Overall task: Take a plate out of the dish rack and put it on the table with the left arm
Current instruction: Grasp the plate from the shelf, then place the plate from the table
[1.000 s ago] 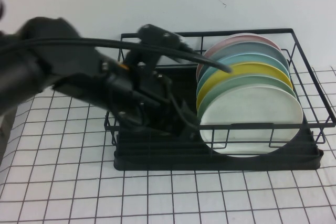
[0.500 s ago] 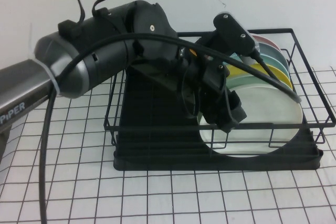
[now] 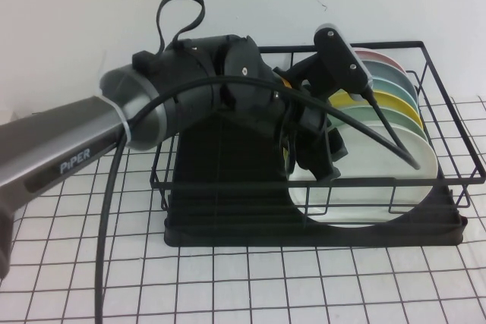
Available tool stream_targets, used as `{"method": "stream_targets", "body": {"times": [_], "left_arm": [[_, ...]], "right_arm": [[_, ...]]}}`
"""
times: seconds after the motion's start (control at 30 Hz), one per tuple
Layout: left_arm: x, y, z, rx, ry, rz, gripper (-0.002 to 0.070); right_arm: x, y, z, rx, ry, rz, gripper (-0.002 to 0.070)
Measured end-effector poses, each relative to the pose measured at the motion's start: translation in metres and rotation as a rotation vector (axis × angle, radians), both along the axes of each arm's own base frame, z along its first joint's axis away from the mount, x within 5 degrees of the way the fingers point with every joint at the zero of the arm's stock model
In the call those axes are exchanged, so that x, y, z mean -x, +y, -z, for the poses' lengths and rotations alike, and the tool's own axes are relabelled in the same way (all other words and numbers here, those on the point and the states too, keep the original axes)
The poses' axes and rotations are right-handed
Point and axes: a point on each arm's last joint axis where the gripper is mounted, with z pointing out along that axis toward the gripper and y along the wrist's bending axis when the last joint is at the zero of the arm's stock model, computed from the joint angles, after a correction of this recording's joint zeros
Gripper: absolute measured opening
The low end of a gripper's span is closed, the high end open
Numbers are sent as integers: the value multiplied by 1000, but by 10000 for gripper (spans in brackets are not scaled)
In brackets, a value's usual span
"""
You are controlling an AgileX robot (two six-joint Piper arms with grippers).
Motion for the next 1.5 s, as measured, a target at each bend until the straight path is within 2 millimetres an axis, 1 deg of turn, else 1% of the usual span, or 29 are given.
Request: {"method": "stream_targets", "body": {"times": [0.27,0.33,0.4,0.5,0.53,0.63,0.7,0.73,0.83,0.9,0.97,1.0,1.1,1.2,1.27,1.33,1.43,1.5], "left_arm": [[-3,-3,8,-12,-9,1,358],[-4,-4,11,-17,-3,1,333],[-5,-4,13,-17,-1,-1,268],[-7,-3,12,-17,-17,-8,109],[-7,-3,11,-16,-24,-9,84],[-8,-1,8,-13,-32,-17,78],[-5,1,-1,7,-36,-31,78],[-2,3,-9,26,-42,-36,78],[9,10,-41,113,-68,-59,78],[20,17,-68,178,-95,-71,78],[33,25,-88,229,-82,-78,78],[40,29,-98,253,-70,-84,78],[61,39,-120,318,11,-110,78],[82,50,-131,332,162,-161,78],[92,55,-130,300,280,-197,78],[101,59,-122,223,420,-225,78],[104,58,-101,81,585,-242,78],[101,54,-84,27,661,-252,78]], "right_arm": [[0,0,0,0,0,0,-1],[0,0,0,0,0,0,-1],[0,0,0,0,0,0,-1],[0,0,0,0,0,0,-1],[0,0,0,0,0,0,-1],[0,0,0,0,0,0,-1],[0,0,0,0,0,0,-1],[0,0,0,0,0,0,-1],[0,0,0,0,0,0,-1],[0,0,0,0,0,0,-1],[0,0,0,0,0,0,-1],[0,0,0,0,0,0,-1],[0,0,0,0,0,0,-1],[0,0,0,0,0,0,-1],[0,0,0,0,0,0,-1],[0,0,0,0,0,0,-1],[0,0,0,0,0,0,-1],[0,0,0,0,0,0,-1]]}}
